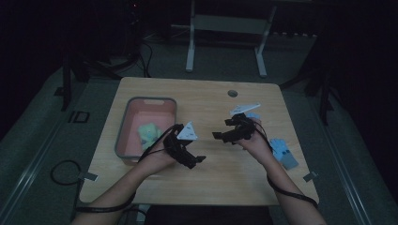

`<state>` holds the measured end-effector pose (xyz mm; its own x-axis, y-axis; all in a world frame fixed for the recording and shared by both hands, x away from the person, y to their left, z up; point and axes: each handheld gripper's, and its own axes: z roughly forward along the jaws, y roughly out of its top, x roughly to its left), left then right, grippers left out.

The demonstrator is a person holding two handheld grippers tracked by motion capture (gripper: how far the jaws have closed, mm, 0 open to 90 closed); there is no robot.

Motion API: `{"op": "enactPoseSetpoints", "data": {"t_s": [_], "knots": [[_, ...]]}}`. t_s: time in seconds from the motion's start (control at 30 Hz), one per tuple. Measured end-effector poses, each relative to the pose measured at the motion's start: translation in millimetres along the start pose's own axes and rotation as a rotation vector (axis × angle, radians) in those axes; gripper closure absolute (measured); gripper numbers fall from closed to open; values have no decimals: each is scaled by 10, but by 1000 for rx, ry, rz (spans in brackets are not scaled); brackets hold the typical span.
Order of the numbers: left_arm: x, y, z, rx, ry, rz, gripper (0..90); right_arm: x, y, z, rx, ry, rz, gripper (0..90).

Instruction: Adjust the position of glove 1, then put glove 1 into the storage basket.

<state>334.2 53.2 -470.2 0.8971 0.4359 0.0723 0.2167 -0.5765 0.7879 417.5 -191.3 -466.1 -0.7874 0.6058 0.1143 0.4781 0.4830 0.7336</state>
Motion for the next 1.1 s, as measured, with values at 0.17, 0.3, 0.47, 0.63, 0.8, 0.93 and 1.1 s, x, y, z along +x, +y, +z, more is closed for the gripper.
{"op": "enactPoseSetpoints", "data": {"t_s": [0.17, 0.3, 0.47, 0.63, 0.8, 0.93, 1.1], "knots": [[-92, -64, 168, 3, -33, -12, 33, -118, -173, -121, -34, -59, 16, 217], [-195, -141, 328, 21, -70, -4, 29, -211, -290, -224, -48, -110, 28, 285], [-290, -243, 462, 38, -68, 14, 27, -359, -422, -317, -18, -199, 50, 425], [-341, -394, 570, 32, -36, -10, 27, -557, -525, -388, -4, -308, 123, 519], [-379, -520, 622, 26, 9, -17, 27, -723, -554, -400, 13, -357, 166, 526], [-393, -581, 643, 23, 15, -36, 27, -919, -516, -376, 25, -409, 202, 541], [-411, -639, 667, 28, 18, -57, 27, -1123, -413, -269, 95, -486, 334, 565]]}}
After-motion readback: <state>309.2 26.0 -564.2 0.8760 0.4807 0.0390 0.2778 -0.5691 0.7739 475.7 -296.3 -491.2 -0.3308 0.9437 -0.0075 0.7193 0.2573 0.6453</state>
